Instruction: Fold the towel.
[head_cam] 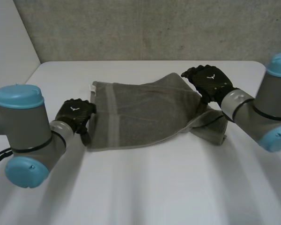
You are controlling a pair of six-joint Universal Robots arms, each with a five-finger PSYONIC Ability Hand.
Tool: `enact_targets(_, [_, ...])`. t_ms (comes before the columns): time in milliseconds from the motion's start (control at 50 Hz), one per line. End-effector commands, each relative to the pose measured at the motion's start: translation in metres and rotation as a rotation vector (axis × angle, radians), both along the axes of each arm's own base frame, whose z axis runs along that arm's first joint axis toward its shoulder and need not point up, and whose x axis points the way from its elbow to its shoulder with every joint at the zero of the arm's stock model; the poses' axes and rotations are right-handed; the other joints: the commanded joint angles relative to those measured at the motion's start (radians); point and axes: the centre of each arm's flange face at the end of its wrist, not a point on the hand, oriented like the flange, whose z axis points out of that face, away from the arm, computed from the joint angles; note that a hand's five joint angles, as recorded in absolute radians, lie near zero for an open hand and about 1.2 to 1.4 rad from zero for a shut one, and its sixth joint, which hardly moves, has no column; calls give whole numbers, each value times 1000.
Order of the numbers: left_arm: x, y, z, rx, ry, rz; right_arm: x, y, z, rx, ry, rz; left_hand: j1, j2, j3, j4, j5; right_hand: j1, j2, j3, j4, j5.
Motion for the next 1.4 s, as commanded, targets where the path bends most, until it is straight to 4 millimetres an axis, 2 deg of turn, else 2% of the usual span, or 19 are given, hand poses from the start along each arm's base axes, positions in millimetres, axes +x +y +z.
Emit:
enact_targets(20, [-24,27,14,-31,29,-87,-18,38,7,40,6,58,-42,-30,-44,-52,2,-59,-81,-6,-6,-60])
enact_targets(80, [-36,35,19,-30,76,-114,-31,42,0,52,38,48,-42,-30,-44,-52,2,-59,-81,-6,-6,-60])
enact_targets(220, [-59,44,30,-18,195,-138,-32,56,-18,59,106,112,-42,-30,-44,-52,2,-59,-81,-6,-6,-60])
enact_targets(320, [-75,47,17,23,231,-157,-28,51,-41,72,127,142,-39,-27,-44,-52,5,-1,-24,-6,-6,-3])
enact_targets(360, [-87,51,6,51,247,-162,-26,44,-58,85,133,143,-36,-24,-44,-52,8,92,70,-6,-6,91])
enact_targets(540, [-101,49,-18,97,268,-128,-21,26,-68,32,128,135,-19,-7,-44,-52,25,242,220,-6,-6,241])
enact_targets(600, [-106,49,-26,111,279,-130,-8,27,-72,19,129,164,-7,5,-44,-52,37,301,279,-6,-6,300])
enact_targets(660, [-109,48,-33,126,287,-126,0,25,-75,11,133,171,5,17,-44,-52,49,483,461,-6,-6,482])
enact_targets(680, [-110,47,-36,129,292,-125,1,22,-75,6,133,164,8,20,-44,-52,52,620,598,-6,-6,618])
enact_targets(700, [-110,47,-36,129,292,-125,1,22,-75,6,133,164,8,20,-44,-52,52,621,599,-6,-6,620])
enact_targets(740, [-113,45,-40,124,301,-117,5,18,-72,6,116,160,13,26,-44,-52,57,1018,996,-6,-6,1017])
enact_targets(760, [-113,45,-40,124,301,-117,5,18,-72,6,116,160,13,26,-44,-52,58,1020,998,-6,-6,1019])
enact_targets(780, [-114,42,-41,111,304,-109,9,17,-69,6,101,164,13,26,-44,-52,58,1162,1140,-6,-6,1160])
enact_targets(920, [-113,31,-43,49,325,-66,21,19,-50,75,-44,155,25,37,-44,-52,69,1163,1141,-6,-6,1162])
enact_targets(960, [-114,28,-44,28,329,-57,19,17,-29,110,-156,124,31,43,-44,-52,75,1163,1141,-6,-6,1162])
enact_targets(980, [-114,28,-44,28,329,-57,19,17,-29,110,-157,124,31,43,-44,-52,75,1163,1141,-6,-6,1162])
enact_targets(1020, [-113,25,-47,19,332,-50,19,19,-10,139,-249,122,60,72,-44,-52,104,1163,1141,-6,-6,1162])
enact_targets(1300, [-105,17,-53,15,326,-10,10,26,4,154,-295,91,207,219,-44,-52,251,1163,1141,-6,-6,1162])
enact_targets(1400, [-101,13,-54,15,322,7,7,32,8,163,-301,88,456,468,-44,-52,500,1163,1141,-6,-6,1162])
